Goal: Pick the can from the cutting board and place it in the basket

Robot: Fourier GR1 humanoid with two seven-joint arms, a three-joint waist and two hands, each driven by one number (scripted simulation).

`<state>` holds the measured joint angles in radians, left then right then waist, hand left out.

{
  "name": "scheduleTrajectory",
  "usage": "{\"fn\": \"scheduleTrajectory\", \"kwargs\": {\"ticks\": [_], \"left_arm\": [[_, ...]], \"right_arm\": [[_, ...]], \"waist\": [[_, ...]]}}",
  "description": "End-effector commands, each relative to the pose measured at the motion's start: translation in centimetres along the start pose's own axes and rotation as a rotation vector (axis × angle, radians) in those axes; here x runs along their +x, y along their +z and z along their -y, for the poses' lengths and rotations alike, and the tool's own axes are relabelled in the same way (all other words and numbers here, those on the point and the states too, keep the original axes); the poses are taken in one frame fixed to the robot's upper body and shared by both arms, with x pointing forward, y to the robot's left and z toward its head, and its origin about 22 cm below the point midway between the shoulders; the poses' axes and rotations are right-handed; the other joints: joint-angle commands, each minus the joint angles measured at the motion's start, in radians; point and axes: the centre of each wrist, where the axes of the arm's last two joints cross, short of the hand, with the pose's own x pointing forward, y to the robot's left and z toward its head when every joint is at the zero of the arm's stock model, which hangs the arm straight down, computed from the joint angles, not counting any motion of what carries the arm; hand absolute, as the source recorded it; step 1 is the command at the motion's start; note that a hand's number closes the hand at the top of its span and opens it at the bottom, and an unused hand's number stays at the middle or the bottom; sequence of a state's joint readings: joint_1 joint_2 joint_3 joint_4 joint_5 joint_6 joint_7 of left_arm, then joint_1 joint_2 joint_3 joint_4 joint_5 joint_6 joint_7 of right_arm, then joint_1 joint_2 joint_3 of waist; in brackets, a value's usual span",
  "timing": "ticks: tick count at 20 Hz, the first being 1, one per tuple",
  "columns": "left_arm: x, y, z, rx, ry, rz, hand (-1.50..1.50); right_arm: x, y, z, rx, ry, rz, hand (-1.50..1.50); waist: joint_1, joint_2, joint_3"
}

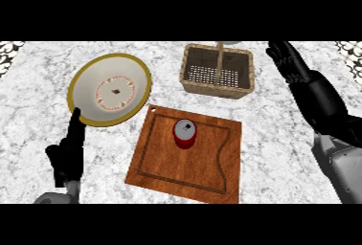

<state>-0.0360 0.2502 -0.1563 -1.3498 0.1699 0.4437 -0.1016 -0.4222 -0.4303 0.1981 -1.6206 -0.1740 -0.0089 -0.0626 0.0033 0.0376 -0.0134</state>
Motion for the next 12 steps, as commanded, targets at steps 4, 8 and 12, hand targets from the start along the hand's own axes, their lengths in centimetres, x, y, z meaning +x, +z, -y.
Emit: {"fn": "scheduleTrajectory", "kwargs": {"ticks": [4,8,12], "left_arm": [[5.9,-2.1,1.1,-0.306,-0.088,0.235,0.0],[7.2,-2.1,2.4,-0.502,-0.099,0.286,0.0],[9.4,-3.1,0.5,-0.513,-0.086,0.296,0.0]], "right_arm": [[-2.2,-2.7,-3.9,0.226,-0.17,-0.093,1.5],[-0.4,-3.2,-10.7,0.566,-0.278,0.166,1.5],[-1.6,-0.7,-20.2,0.519,-0.208,0.182,-1.5]], "waist": [[0.036,-0.029,0.015],[0.059,-0.025,0.016],[0.027,-0.037,0.014]]}}
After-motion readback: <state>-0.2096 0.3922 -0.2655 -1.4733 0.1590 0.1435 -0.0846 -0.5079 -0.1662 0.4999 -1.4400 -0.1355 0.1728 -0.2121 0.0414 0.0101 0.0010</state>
